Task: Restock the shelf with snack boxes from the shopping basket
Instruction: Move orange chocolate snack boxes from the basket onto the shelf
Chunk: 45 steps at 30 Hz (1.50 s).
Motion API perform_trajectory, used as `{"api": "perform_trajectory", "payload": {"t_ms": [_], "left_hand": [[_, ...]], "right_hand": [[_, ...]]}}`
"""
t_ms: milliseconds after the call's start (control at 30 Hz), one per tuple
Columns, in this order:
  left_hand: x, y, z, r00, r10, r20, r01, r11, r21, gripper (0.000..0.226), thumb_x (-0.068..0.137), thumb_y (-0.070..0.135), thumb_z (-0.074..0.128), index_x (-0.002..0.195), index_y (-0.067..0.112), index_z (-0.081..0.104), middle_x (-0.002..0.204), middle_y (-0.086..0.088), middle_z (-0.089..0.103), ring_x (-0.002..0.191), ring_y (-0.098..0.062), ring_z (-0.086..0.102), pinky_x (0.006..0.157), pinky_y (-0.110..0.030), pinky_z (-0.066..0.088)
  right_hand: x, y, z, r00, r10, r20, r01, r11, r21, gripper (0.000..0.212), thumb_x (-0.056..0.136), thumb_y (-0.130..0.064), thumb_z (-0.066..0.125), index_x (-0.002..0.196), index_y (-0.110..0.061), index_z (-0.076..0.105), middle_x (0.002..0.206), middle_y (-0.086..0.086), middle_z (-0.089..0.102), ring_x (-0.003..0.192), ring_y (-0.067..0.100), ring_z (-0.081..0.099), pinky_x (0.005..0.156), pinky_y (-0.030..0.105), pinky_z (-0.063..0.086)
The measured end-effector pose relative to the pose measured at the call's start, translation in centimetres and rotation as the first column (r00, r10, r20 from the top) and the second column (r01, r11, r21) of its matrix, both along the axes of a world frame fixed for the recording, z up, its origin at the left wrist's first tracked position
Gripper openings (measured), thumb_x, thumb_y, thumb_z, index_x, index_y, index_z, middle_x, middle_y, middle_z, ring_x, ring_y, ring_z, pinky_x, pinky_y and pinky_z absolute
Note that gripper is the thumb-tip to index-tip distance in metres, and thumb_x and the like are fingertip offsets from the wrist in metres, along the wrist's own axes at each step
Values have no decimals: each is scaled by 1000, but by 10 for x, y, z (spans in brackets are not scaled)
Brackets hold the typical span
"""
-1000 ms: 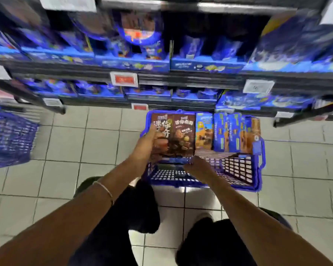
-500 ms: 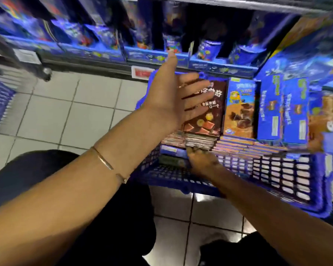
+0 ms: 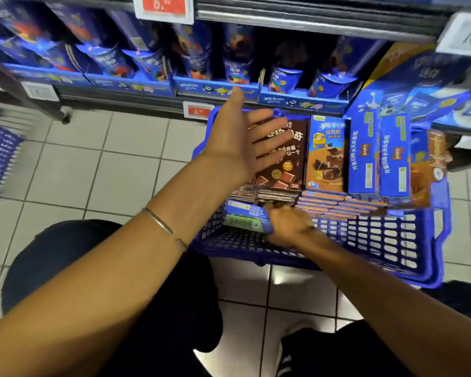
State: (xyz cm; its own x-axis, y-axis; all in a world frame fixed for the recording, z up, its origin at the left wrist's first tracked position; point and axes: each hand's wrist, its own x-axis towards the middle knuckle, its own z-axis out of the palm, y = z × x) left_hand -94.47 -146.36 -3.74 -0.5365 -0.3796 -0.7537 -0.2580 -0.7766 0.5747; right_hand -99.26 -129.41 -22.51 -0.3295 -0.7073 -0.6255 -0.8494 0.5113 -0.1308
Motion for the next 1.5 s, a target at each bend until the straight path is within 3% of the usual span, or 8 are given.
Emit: {"api": "perform_trajectory", "payload": {"t_ms": [233,367,500,667,833,1033,1233,1500], "left_hand": [[36,12,57,990,56,132,-61,997,39,65,107,68,25,130,20,62,129,-3,73,107,-22,71,89,-39,51],[61,21,132,961,151,231,-145,989,-41,49,110,58,34,99,18,61,85,2,66,65,-12,56,48,-21,40],[72,39,222,901,289,323,-190,933,-304,35,112,37,47,85,18,58,79,0,65,67,-11,64,67,-24,49],[74,57,345,992,99,77,-105,991,83,67,106,65,35,113,16,80,108,-8,81,92,-24,79,74,-38,65],[64,55,452,986,163,22,-163,987,9,68,94,61,61,131,5,72,130,-22,72,108,-35,75,82,-44,64],[48,37,551,996,85,-34,-90,980,-175,76,88,77,48,126,16,73,101,-11,82,80,-24,80,59,-31,62],[51,22,629,990,7,-144,-59,931,-360,21,97,-7,51,115,-6,62,119,-32,64,99,-38,61,84,-47,56],[49,17,718,915,-4,-404,-240,799,-551,24,106,6,54,128,10,59,110,-11,78,94,-31,71,93,-56,55]], "right_hand": [[2,24,159,985,-147,89,162,965,-206,65,80,-62,62,128,-22,43,117,7,64,101,37,67,79,41,52],[-6,34,267,897,-370,242,422,880,-218,66,72,-73,48,123,-31,39,97,3,63,92,34,68,72,37,48],[-2,36,380,598,-541,592,764,607,-217,43,77,-65,52,110,-37,51,96,-2,66,92,26,65,81,41,53],[12,34,507,210,-557,803,922,386,27,25,98,-38,57,121,-36,64,131,-1,63,119,22,61,104,44,49],[11,37,616,280,-465,840,890,454,-45,24,102,-43,54,119,-33,67,119,-13,67,102,-7,65,80,13,52],[3,31,712,309,-342,888,923,332,-193,15,102,-30,57,110,-21,67,102,-2,70,97,18,69,72,43,64],[-8,19,780,258,-213,942,963,138,-232,17,104,-28,53,112,-22,66,98,-8,72,81,5,71,62,29,60],[-17,-3,883,535,-62,843,838,168,-519,18,102,-20,55,105,-17,72,95,-13,78,85,3,70,71,14,52]]}}
